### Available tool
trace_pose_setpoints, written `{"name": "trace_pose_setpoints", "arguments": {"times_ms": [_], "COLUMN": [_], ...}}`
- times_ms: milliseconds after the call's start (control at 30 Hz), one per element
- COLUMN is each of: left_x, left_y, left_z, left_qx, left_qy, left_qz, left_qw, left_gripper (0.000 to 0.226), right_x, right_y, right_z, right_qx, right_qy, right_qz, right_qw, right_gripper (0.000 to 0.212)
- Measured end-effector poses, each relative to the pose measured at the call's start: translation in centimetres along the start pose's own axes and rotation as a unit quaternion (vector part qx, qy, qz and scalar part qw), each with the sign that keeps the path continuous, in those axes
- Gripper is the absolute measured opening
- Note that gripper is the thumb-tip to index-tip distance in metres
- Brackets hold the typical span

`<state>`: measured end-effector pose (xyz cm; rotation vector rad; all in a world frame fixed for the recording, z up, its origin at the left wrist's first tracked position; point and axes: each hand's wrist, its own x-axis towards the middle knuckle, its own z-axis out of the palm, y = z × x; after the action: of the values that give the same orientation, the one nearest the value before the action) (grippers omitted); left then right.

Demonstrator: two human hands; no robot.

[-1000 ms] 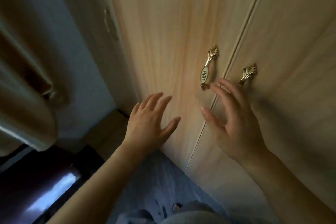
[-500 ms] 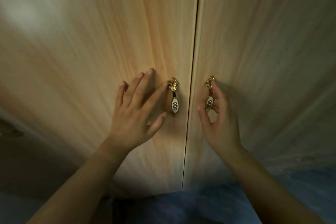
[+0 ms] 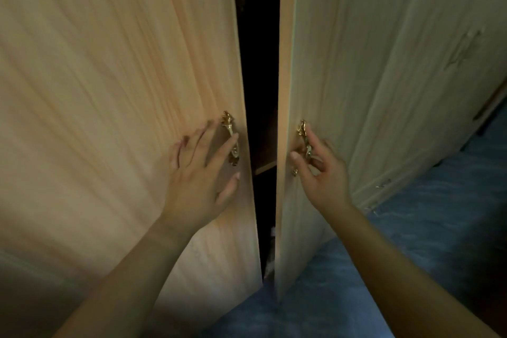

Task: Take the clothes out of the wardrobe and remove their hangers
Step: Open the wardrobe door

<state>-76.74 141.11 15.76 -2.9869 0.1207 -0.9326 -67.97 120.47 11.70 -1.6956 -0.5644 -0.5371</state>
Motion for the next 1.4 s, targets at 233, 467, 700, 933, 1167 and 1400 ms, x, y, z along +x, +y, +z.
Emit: {"name": "trace_pose_setpoints", "arguments": {"times_ms": [233, 467, 700, 933, 1167, 1400], "left_x": [2.2, 5.5, 8.9, 11.8, 14.8, 16.2], "left_y": [8.8, 20.8, 30.8, 38.6, 44.3, 46.5], "left_z": [0.7, 2.0, 3.7, 6.7, 8.8, 10.7], "left_qx": [-0.124, -0.242, -0.334, -0.353, -0.377, -0.354], "left_qy": [-0.045, -0.058, -0.034, -0.032, -0.017, -0.017], "left_qz": [0.07, 0.136, 0.146, 0.098, 0.076, 0.082], "left_qw": [0.989, 0.959, 0.931, 0.93, 0.923, 0.932], "left_gripper": [0.057, 0.06, 0.059, 0.064, 0.067, 0.075], "right_x": [-4.2, -5.6, -6.1, -3.9, -1.0, 0.9], "right_y": [-2.2, -1.2, -0.1, 2.6, 6.2, 8.1], "right_z": [-10.7, -21.0, -28.4, -34.6, -39.7, -41.8], "right_qx": [0.005, -0.027, -0.068, -0.152, -0.215, -0.216], "right_qy": [0.059, 0.096, 0.163, 0.179, 0.152, 0.158], "right_qz": [0.017, 0.056, 0.065, 0.027, -0.001, 0.02], "right_qw": [0.998, 0.993, 0.982, 0.972, 0.965, 0.963], "right_gripper": [0.063, 0.049, 0.044, 0.067, 0.054, 0.055]}}
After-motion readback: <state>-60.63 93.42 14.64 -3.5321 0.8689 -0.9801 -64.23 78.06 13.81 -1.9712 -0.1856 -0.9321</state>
